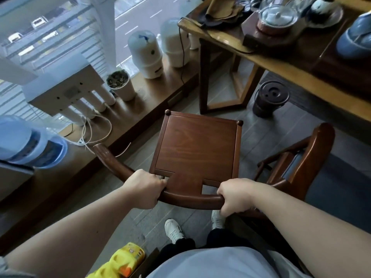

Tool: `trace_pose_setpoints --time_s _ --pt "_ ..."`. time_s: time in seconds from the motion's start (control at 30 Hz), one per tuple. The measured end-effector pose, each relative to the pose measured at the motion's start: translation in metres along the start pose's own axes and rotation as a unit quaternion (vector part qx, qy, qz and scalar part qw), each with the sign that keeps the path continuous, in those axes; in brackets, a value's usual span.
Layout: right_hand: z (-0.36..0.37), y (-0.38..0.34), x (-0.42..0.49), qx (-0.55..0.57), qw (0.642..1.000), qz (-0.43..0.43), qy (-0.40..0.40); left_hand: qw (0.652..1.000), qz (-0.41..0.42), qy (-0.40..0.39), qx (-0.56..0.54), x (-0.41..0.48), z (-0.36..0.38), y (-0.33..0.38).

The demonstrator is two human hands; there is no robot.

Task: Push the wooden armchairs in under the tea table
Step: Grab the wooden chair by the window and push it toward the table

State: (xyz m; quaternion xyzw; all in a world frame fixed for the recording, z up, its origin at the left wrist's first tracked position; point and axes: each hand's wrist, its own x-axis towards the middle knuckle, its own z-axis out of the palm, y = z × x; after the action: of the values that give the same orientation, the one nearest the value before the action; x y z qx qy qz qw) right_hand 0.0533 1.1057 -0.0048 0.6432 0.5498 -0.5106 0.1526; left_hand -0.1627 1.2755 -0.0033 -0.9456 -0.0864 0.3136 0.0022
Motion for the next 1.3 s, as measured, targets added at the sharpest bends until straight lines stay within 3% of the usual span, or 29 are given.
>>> trace_pose_setpoints --time_s 0.77,1.3 --pt "-0.011 0.021 -0.008 0.189 0.972 0.121 0.071 0.977 0.165 0.024 0.135 0.096 -0.066 -0.049" --pt "0.002 -0.014 0.014 0.162 0.972 0.115 0.129 0.977 0.175 0.023 0.116 0.106 -0.044 -0.092"
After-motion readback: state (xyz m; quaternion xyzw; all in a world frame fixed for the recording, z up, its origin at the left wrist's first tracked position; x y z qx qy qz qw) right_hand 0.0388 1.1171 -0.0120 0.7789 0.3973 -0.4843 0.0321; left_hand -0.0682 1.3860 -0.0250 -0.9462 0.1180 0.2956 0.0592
